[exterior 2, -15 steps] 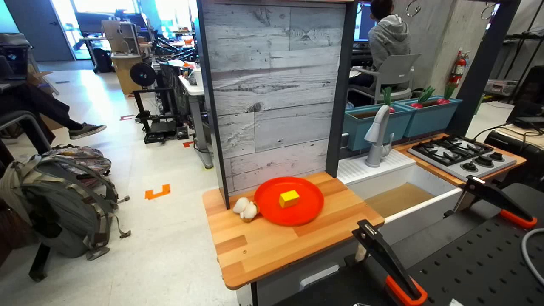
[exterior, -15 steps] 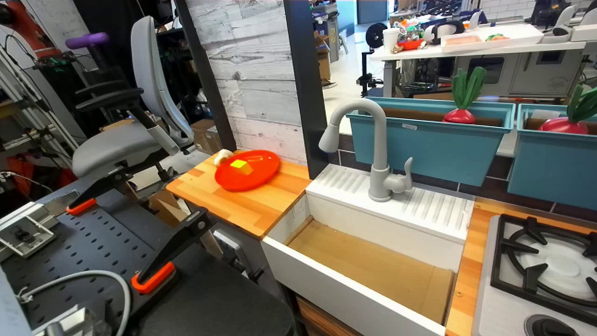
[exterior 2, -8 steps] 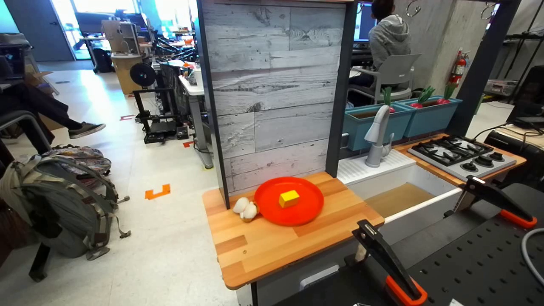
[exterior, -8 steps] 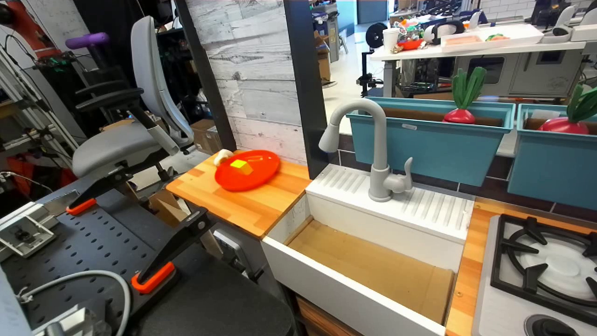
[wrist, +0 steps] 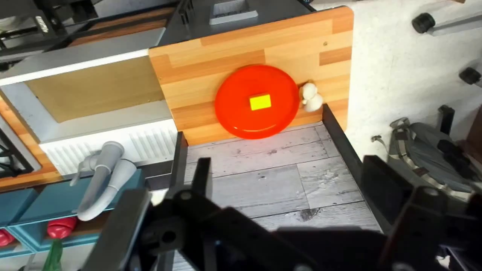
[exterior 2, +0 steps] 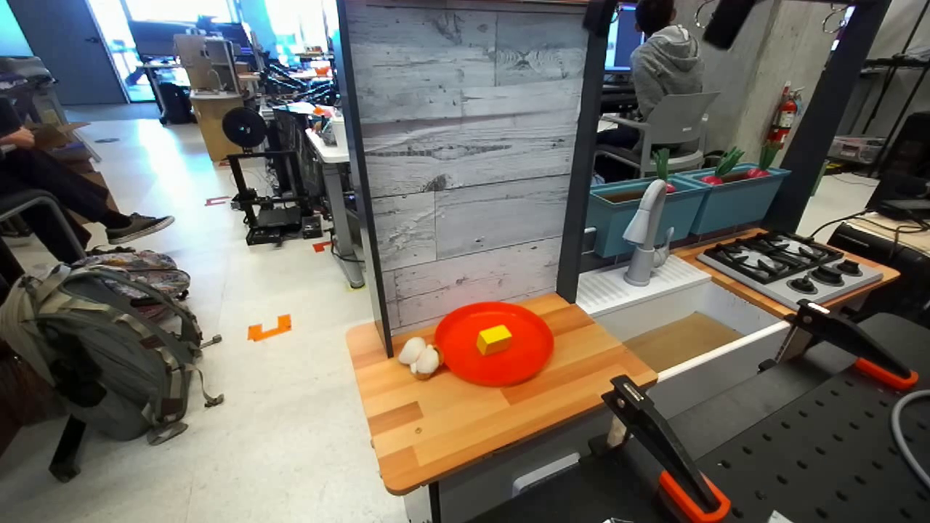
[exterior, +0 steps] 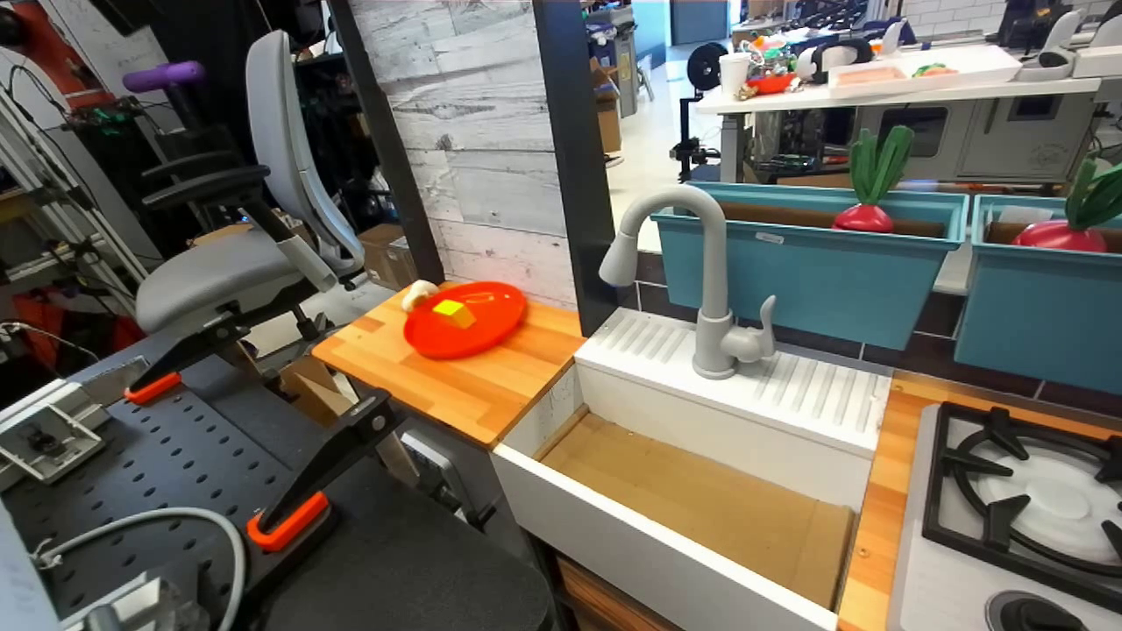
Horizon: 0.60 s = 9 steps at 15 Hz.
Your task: Move the doll to the right
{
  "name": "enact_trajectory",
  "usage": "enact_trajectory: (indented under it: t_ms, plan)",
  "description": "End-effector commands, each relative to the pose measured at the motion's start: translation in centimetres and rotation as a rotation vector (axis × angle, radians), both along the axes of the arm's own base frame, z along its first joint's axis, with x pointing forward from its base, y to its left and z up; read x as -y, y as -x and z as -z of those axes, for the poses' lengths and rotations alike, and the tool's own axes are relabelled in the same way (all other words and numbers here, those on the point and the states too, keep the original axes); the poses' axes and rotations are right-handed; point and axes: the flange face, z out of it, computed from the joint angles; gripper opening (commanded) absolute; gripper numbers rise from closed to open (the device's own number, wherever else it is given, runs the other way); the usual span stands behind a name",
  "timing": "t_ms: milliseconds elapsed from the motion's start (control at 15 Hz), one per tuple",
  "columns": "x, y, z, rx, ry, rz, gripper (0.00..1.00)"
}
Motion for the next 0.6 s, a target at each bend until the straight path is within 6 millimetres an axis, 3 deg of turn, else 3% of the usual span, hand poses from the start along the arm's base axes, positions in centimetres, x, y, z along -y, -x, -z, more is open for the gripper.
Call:
enact_trajectory:
  t_ms: [0, 533]
  plan:
    - [-2.5, -4.0, 4.7, -0.019, -0.024, -0.040, 1.00]
    - [-6.0, -10.7, 16.3, -0.103, -0.108, -0.162, 1.00]
